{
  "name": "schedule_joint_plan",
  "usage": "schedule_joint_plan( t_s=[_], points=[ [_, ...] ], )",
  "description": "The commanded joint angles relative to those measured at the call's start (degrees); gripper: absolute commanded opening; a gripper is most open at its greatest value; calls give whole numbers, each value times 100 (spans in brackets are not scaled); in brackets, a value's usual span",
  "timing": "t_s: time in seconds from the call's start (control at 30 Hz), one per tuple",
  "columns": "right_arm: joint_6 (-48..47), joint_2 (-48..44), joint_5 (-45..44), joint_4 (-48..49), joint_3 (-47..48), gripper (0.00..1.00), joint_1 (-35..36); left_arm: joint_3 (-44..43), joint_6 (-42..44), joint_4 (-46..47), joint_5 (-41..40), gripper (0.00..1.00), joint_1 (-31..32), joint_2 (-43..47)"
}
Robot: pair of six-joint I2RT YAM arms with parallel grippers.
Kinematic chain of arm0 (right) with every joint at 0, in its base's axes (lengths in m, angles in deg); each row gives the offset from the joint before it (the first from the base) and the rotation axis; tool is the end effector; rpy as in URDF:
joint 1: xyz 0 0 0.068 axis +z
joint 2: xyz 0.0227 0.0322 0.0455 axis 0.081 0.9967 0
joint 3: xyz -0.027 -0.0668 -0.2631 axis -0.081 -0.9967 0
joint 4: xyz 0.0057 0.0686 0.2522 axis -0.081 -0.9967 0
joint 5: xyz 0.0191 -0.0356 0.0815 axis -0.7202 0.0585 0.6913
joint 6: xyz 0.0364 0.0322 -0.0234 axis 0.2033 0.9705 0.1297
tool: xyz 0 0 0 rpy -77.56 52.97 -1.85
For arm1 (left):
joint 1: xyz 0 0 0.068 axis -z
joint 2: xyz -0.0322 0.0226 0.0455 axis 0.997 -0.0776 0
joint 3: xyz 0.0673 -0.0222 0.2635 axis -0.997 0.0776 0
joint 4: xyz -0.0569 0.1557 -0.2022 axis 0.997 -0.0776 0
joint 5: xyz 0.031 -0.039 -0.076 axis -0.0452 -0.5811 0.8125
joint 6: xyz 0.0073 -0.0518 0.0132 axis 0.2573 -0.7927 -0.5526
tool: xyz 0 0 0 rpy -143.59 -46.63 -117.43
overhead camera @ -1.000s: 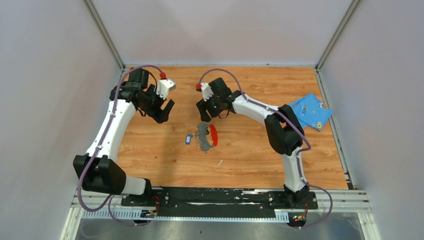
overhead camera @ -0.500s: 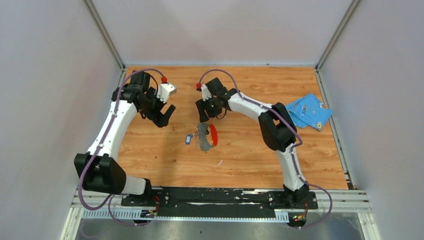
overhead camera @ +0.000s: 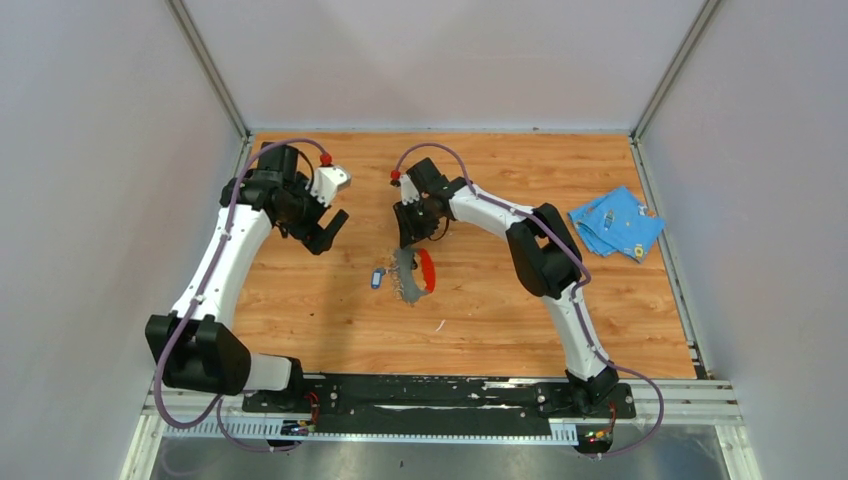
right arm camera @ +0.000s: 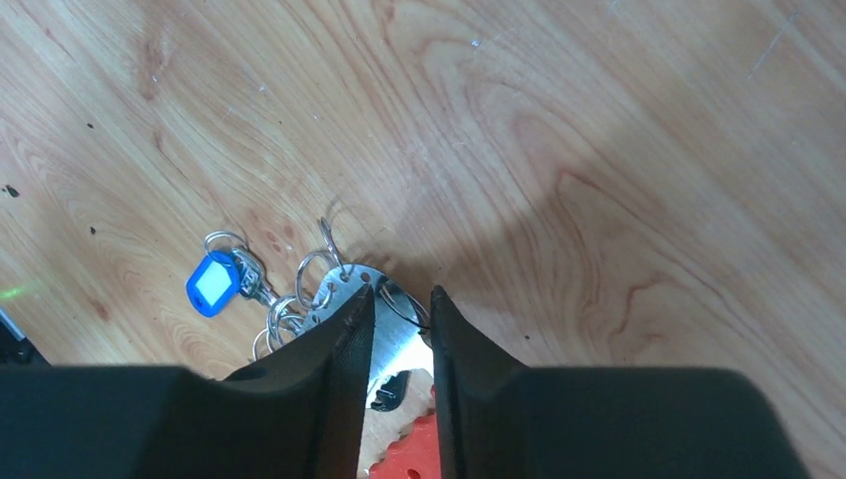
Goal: Put the keys on the keyring
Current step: Pick up the keyring from the center of the board, then adjust the keyring.
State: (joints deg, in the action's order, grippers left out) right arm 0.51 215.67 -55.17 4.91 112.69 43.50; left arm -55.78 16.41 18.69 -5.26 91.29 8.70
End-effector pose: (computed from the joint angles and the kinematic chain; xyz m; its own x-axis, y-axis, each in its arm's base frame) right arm 0.3820 0.3268 0.1743 -0.7357 -0.3911 -0.5529 -0.6534 0.6247 0.4275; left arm 0.2611 -0.0345 0.3252 -0.6198 0.5927 -0.5143 0.6471 0.7568 0.0923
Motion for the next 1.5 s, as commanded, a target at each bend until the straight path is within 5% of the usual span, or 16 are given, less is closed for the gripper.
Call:
schedule_joint_plan(
  t_s=[0.0, 0.13, 0.33, 0.57, 0.93, 1.1, 1.3, 1.47],
  points=[
    [158, 102, 106, -221, 233, 23, 47, 114, -15, 372, -376, 100, -38, 329],
    [126, 85, 336, -132, 352, 1, 48, 39, -44, 586, -563, 100, -44, 548],
    [-241, -585, 1085, 508, -89, 0, 76, 170, 55, 587, -430, 100, -55, 760],
    [-797, -1836, 983, 699, -1038, 0, 328, 626, 203, 579, 818, 100, -55, 1173],
    [255, -3559, 947, 656, -1887, 0, 698, 1116, 943, 579, 2454, 100, -46, 2501],
    [524, -4159, 868, 513, -1868, 0, 932, 1102, 311, 579, 2978, 100, 247, 2882],
    [576, -4562, 710, 342, -1649, 0, 1352, 1027, -636, 583, 3241, 100, 1387, 3159],
    [473, -4675, 418, 111, -1342, 0, 1669, 948, -1308, 871, 3476, 100, 1469, 3042]
  ],
)
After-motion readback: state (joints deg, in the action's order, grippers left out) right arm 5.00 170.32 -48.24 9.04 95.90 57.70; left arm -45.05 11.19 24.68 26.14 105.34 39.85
